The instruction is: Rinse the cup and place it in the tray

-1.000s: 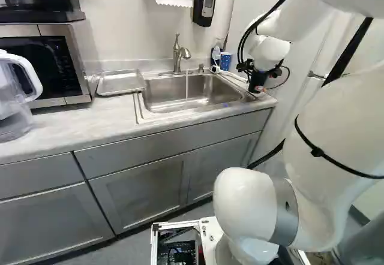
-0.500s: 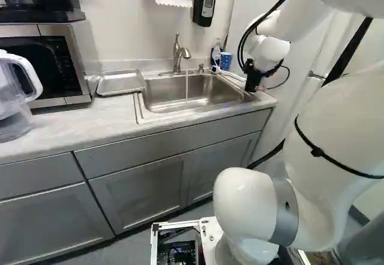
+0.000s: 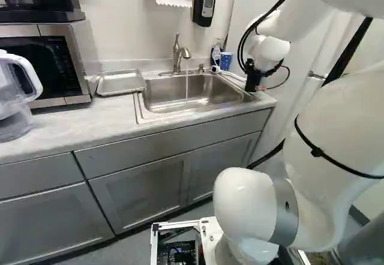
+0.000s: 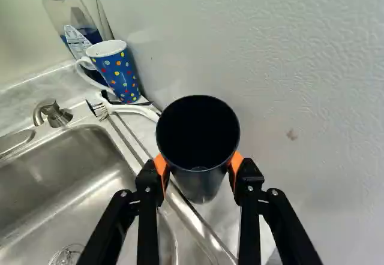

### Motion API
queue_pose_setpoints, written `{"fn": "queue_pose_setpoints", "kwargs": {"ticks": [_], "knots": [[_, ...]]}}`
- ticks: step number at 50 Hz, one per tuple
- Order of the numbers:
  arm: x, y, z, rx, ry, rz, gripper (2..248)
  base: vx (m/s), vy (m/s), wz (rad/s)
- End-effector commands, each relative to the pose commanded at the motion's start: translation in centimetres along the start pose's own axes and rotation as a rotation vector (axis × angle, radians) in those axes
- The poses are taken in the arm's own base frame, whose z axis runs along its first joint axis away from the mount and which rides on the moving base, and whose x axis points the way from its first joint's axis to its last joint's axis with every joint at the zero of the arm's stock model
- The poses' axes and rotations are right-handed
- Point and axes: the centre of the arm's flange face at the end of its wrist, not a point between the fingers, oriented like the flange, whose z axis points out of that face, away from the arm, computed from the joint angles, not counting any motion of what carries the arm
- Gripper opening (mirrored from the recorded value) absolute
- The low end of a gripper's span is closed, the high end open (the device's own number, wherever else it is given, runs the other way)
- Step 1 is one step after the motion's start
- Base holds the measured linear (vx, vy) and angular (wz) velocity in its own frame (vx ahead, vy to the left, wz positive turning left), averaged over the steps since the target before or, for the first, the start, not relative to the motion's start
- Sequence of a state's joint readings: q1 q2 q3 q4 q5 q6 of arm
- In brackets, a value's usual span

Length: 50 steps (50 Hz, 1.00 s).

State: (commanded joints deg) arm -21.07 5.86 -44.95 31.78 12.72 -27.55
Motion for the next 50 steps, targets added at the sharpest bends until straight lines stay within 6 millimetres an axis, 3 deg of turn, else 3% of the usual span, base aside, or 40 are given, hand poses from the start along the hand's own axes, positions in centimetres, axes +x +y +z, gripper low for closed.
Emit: {"fn": "queue_pose_setpoints", "kwargs": {"ticks": [16,50], "knots": [[1.1,-0.6,-0.9,0.014,0.03,-0.003,120,0.0,0.0,0.0],[4.9,-5.9,-2.0,0.116,0.101,-0.04,120,0.0,0.0,0.0]]}}
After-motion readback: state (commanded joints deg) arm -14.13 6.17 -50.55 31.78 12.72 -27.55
